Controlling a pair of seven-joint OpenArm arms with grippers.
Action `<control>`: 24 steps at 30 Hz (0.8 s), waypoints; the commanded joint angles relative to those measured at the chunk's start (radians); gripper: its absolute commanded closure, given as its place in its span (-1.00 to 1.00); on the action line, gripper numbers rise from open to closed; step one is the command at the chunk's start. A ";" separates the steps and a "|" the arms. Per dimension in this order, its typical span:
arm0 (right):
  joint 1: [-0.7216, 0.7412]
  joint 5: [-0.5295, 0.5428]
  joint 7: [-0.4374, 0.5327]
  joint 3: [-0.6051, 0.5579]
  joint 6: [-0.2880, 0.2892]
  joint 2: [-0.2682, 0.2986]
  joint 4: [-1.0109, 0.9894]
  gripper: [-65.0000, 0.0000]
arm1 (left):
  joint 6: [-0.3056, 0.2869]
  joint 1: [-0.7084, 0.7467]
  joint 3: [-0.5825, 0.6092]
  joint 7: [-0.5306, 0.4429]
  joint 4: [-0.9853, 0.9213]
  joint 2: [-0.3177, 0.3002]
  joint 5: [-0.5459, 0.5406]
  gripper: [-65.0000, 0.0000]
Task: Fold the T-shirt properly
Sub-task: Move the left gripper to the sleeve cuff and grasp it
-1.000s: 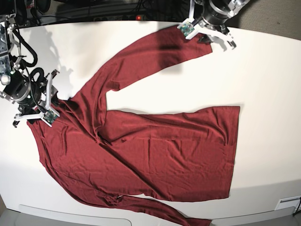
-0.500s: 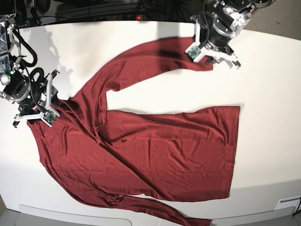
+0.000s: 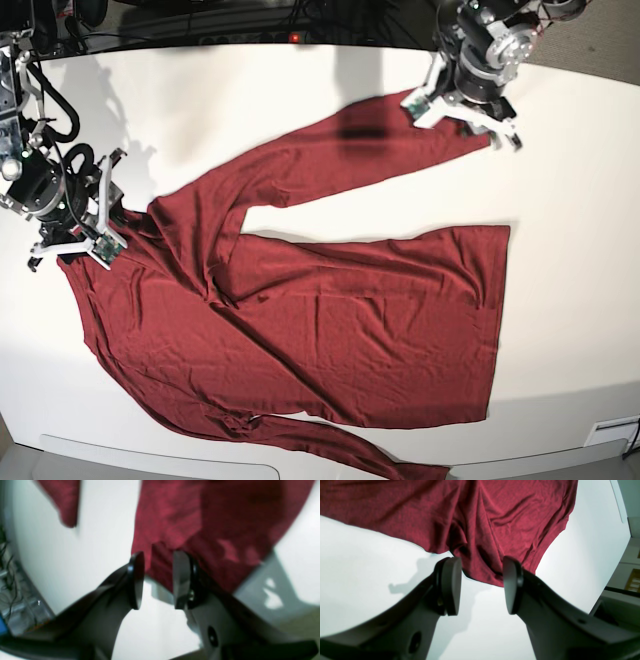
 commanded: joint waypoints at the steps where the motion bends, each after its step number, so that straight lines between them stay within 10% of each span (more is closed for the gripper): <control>1: 0.014 0.002 0.016 0.011 -0.007 0.022 0.014 0.17 | 0.003 -0.010 -0.002 -0.005 0.063 -0.004 0.020 0.41; 24: 0.014 0.008 0.008 0.011 -0.007 0.022 0.014 0.17 | -0.033 0.049 -0.047 -0.011 -0.027 -0.001 -0.276 0.26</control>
